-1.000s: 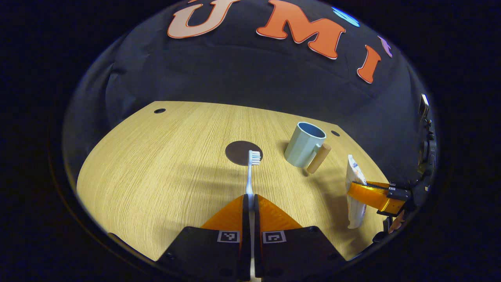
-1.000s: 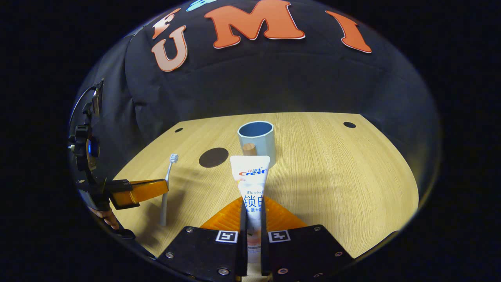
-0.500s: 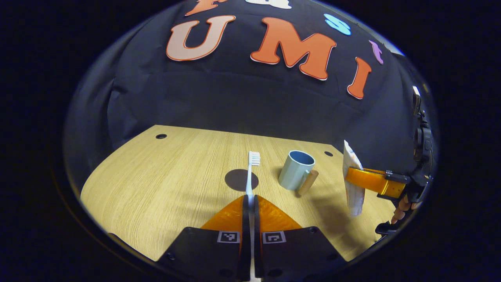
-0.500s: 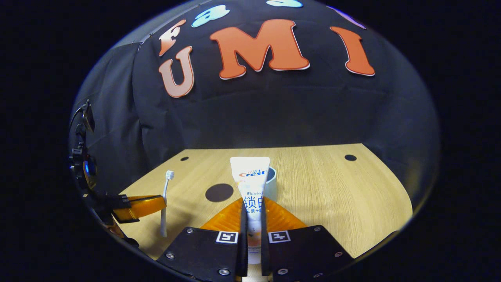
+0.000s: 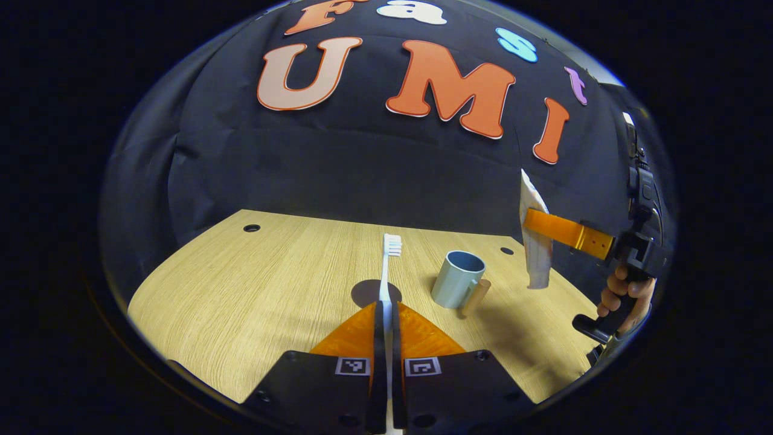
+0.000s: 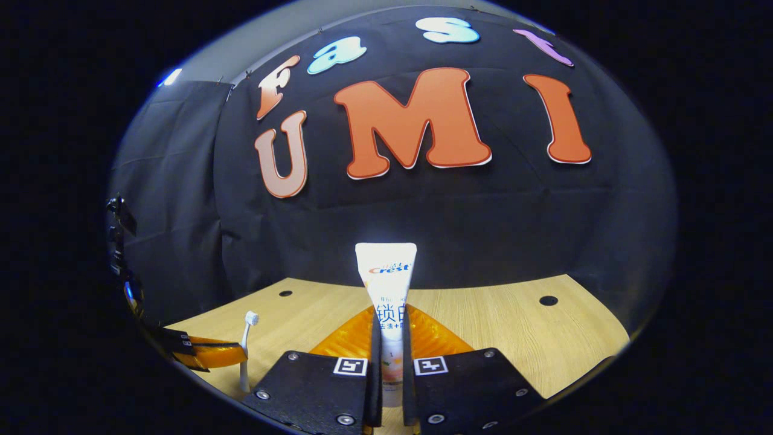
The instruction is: Put the toothbrush and toothpaste on the desktop into the cup, then pick up the cup and place it on the coaster on the desktop.
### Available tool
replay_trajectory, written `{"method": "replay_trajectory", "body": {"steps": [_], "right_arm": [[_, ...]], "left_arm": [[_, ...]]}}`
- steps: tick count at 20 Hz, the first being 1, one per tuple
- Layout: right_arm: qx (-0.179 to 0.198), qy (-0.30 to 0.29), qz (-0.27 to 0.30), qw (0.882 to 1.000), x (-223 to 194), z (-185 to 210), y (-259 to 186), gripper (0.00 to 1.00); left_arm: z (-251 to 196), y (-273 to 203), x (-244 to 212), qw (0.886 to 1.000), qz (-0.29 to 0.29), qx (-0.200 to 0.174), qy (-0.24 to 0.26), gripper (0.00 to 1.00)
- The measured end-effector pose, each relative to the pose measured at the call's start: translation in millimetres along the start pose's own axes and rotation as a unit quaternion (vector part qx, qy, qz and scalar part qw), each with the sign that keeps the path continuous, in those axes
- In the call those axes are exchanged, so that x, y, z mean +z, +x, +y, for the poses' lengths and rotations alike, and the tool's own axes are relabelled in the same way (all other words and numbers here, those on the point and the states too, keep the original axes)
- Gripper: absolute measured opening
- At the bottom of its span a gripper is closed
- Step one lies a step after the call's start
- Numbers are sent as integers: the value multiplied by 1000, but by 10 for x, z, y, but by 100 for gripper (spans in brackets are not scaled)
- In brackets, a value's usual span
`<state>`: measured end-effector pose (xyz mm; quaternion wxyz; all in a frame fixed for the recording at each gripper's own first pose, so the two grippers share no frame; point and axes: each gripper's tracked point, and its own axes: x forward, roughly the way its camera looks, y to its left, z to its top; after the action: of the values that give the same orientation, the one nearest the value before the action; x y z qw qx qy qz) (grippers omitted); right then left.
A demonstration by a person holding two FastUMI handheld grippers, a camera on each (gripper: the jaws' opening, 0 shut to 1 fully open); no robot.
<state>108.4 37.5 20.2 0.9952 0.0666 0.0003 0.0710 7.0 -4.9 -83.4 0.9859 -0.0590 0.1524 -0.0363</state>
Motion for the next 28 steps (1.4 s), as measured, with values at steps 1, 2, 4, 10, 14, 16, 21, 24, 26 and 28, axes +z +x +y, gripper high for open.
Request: {"method": "replay_trajectory", "body": {"steps": [1,2,4,10,14,16,21,24,26,28], "right_arm": [[3,-1,-11,1000,37,-8,57,14],[5,-1,-23,1000,54,-16,82,14],[5,2,-39,999,72,-37,219,14],[8,18,-85,996,81,-67,491,14],[22,40,-130,990,233,-72,622,13],[28,38,-141,989,223,-79,704,13],[22,34,-121,992,-50,-195,919,13],[7,15,-91,996,-306,-282,1001,14],[10,14,-81,997,-388,-274,1015,14],[13,16,-73,997,-464,-264,1031,14]], "left_arm": [[5,10,-5,1000,0,0,0,7],[12,29,-5,1000,0,-1,0,7],[23,45,-4,1000,-2,1,2,7],[88,127,6,1000,-5,8,5,7],[145,135,41,1000,-13,16,3,7],[178,143,32,1000,-12,19,-1,7],[169,184,1,1000,-12,20,-4,7],[142,218,-2,1000,-11,19,-3,7],[113,245,-8,1000,-10,17,-3,7],[72,262,1,1000,-11,13,-3,7]]}}
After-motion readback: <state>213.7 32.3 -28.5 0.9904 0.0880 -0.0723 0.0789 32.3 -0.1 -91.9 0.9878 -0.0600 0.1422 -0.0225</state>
